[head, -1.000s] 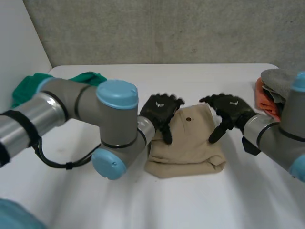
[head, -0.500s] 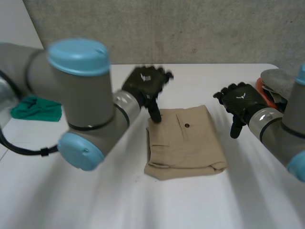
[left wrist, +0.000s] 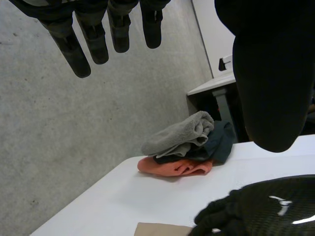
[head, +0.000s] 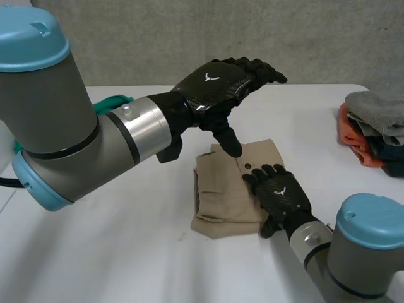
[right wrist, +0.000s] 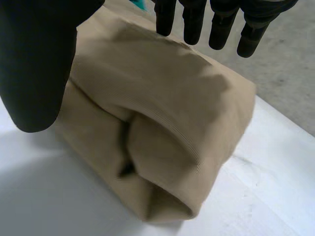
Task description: Fold the laundry.
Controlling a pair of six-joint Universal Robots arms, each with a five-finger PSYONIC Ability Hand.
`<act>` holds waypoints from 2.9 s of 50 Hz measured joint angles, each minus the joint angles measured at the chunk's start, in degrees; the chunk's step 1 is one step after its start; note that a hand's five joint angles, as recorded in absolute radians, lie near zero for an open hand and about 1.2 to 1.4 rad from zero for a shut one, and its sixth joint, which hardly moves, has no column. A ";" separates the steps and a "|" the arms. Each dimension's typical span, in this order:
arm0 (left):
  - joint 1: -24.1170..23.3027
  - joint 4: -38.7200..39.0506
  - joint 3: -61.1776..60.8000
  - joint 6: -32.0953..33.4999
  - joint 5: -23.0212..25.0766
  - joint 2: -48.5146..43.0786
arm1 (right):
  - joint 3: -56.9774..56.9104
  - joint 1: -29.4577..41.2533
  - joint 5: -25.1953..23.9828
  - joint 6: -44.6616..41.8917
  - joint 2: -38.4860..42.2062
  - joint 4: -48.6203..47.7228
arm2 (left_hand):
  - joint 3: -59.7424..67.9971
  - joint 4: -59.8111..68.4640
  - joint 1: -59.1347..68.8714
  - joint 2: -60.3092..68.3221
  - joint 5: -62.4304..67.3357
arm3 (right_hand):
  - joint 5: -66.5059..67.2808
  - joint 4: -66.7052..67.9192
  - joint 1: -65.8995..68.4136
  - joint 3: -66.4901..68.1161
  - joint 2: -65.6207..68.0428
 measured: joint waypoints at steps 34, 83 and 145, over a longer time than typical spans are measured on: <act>-0.56 0.54 0.10 0.07 -0.68 2.56 | -30.95 -7.65 -3.79 -0.84 4.79 0.20 | 0.00 0.00 0.00 0.00 0.00 | 49.04 56.49 47.79 54.43 55.78; -1.62 1.15 0.74 -0.12 -0.79 1.31 | -57.97 -53.16 -32.25 8.09 20.94 19.04 | 0.00 0.00 0.00 0.00 0.00 | 43.60 0.04 2.17 1.15 2.66; 39.64 12.70 24.66 28.80 -15.33 -38.27 | -14.81 -9.51 -11.27 -13.85 0.50 12.10 | 0.00 0.00 0.00 0.00 0.00 | 43.60 0.04 2.19 1.15 2.66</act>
